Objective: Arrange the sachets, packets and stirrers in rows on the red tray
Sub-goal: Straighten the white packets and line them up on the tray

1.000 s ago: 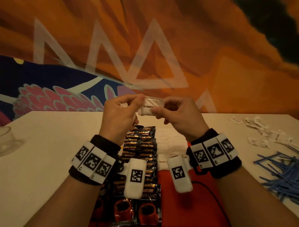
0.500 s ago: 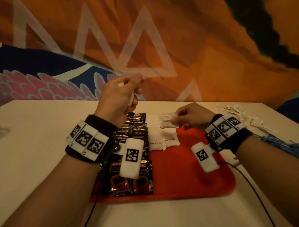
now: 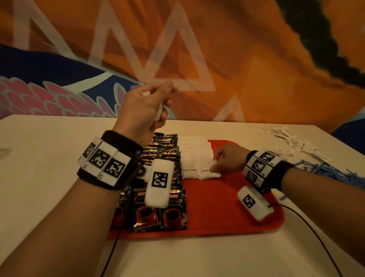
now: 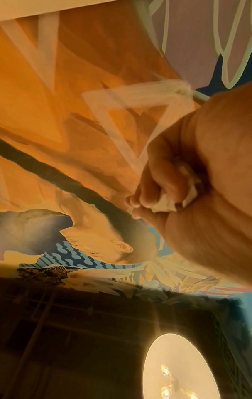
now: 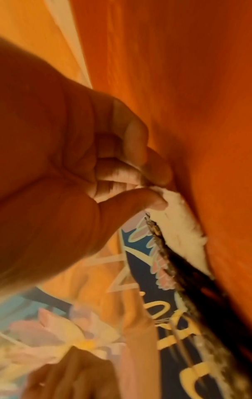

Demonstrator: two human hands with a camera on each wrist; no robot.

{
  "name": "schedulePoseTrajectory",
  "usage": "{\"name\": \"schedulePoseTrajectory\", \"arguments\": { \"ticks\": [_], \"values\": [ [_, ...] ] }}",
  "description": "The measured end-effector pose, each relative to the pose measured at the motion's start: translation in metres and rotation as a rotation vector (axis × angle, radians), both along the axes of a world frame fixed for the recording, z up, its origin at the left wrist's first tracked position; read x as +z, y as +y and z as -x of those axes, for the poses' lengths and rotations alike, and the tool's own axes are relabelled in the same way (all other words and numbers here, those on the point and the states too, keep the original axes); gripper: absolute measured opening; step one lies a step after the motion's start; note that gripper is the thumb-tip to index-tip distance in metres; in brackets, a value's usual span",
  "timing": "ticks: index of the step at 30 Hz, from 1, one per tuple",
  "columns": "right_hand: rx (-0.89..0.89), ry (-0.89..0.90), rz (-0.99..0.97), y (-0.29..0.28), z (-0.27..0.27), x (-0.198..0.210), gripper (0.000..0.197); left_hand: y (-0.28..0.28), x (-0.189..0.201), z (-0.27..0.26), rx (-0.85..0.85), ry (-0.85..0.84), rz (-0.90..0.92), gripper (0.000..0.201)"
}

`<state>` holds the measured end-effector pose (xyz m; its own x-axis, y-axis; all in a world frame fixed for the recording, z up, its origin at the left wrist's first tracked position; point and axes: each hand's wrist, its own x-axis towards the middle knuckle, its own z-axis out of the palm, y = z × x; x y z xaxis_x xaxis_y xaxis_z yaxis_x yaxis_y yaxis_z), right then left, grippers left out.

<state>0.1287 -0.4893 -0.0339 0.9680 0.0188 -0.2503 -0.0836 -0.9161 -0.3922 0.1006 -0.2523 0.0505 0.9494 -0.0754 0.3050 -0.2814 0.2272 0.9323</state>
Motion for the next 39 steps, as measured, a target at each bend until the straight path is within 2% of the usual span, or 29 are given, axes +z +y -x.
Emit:
{"name": "schedulePoseTrajectory", "arguments": {
  "ticks": [2, 5, 8, 10, 12, 14, 19, 22, 26, 33, 36, 39],
  "values": [
    [0.024, -0.027, 0.115, 0.003, 0.0, -0.002, 0.025, 0.001, 0.0, -0.001, 0.002, -0.004, -0.005, 0.017],
    [0.051, -0.064, 0.172, 0.004, 0.002, 0.003, 0.03, 0.001, 0.0, -0.003, 0.004, 0.001, -0.008, 0.017],
    [0.147, -0.225, 0.143, 0.005, 0.005, 0.01, 0.032, 0.002, -0.001, -0.006, -0.001, 0.011, -0.002, 0.017],
    [0.288, -0.275, 0.122, 0.008, 0.007, 0.011, 0.026, 0.002, -0.002, -0.008, -0.002, 0.016, -0.004, 0.017],
    [0.417, -0.245, 0.159, 0.013, 0.01, 0.01, 0.018, 0.002, -0.003, -0.01, -0.002, 0.022, -0.008, 0.017],
    [0.495, -0.215, 0.196, 0.016, 0.009, 0.005, 0.021, 0.003, -0.004, -0.011, 0.003, 0.027, -0.015, 0.017],
    [0.512, -0.145, 0.224, 0.018, 0.007, 0.001, 0.028, 0.005, -0.004, -0.013, 0.015, 0.031, -0.018, 0.018],
    [0.5, -0.167, 0.208, 0.018, 0.008, 0.007, 0.031, 0.004, -0.004, -0.013, 0.002, 0.058, -0.003, 0.023],
    [0.441, -0.328, 0.02, 0.028, 0.009, 0.025, 0.025, 0.003, -0.006, -0.016, -0.043, 0.12, 0.021, 0.033],
    [0.352, -0.669, -0.478, 0.067, 0.013, 0.061, 0.016, -0.002, -0.014, -0.022, 0.028, 0.149, 0.076, 0.026],
    [0.326, -0.725, -0.618, 0.082, 0.014, 0.069, 0.017, -0.004, -0.016, -0.022, 0.031, 0.163, 0.102, 0.025],
    [0.275, -0.724, -0.672, 0.09, 0.01, 0.068, 0.019, -0.005, -0.016, -0.021, 0.032, 0.177, 0.116, 0.025]
  ]
}}
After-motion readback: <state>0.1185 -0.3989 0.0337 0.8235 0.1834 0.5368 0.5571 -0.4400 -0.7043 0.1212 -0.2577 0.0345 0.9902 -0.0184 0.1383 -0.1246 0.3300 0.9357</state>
